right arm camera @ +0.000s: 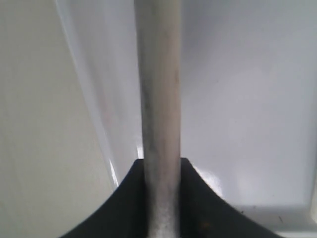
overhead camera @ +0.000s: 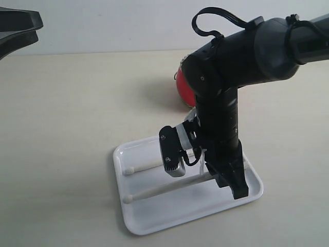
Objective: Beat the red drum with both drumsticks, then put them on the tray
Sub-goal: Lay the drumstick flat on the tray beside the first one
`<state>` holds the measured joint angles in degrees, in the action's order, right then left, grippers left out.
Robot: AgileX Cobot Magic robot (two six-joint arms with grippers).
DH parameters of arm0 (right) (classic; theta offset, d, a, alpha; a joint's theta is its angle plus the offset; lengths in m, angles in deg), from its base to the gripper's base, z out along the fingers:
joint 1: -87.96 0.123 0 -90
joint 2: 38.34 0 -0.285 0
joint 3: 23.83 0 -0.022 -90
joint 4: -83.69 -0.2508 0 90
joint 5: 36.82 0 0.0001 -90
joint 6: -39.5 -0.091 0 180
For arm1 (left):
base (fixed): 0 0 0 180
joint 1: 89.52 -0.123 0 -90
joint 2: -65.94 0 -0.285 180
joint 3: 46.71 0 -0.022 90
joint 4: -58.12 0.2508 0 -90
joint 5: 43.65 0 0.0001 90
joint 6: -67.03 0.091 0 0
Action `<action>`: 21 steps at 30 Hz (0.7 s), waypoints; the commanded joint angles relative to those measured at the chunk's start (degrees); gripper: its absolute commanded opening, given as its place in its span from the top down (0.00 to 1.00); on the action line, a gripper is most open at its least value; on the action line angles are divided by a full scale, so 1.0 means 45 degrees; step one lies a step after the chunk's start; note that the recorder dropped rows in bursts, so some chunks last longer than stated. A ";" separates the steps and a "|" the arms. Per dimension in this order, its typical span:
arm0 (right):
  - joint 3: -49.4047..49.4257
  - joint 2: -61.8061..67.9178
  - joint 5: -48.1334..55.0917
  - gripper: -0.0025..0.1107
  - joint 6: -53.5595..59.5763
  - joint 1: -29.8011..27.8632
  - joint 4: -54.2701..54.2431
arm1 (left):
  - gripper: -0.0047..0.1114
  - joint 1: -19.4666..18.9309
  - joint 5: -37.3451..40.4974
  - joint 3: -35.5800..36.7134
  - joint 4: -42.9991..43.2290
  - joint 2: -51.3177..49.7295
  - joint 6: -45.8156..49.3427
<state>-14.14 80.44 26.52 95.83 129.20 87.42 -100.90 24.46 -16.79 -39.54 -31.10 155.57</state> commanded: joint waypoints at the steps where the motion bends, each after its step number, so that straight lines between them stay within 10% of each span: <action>1: 0.0046 0.0422 -0.0022 0.98 -0.0030 0.0028 -0.0050 | 0.37 -0.0016 0.0200 0.0007 -0.0092 0.0055 -0.0065; 8: 0.0046 0.0655 -0.0015 0.95 -0.0270 0.0028 0.0072 | 0.37 -0.0016 0.0200 0.0007 -0.0092 0.0055 -0.0065; 15: 0.0046 0.0655 -0.0117 0.58 -0.0586 0.0028 0.0072 | 0.37 -0.0016 0.0200 0.0007 -0.0092 0.0055 -0.0065; 21: 0.0046 0.0571 -0.0086 0.54 -0.0586 0.0028 0.0072 | 0.37 -0.0016 0.0200 0.0007 -0.0092 0.0055 -0.0065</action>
<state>-14.14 83.42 26.29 93.40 129.20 87.64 -100.90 24.46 -16.79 -39.54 -31.10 155.57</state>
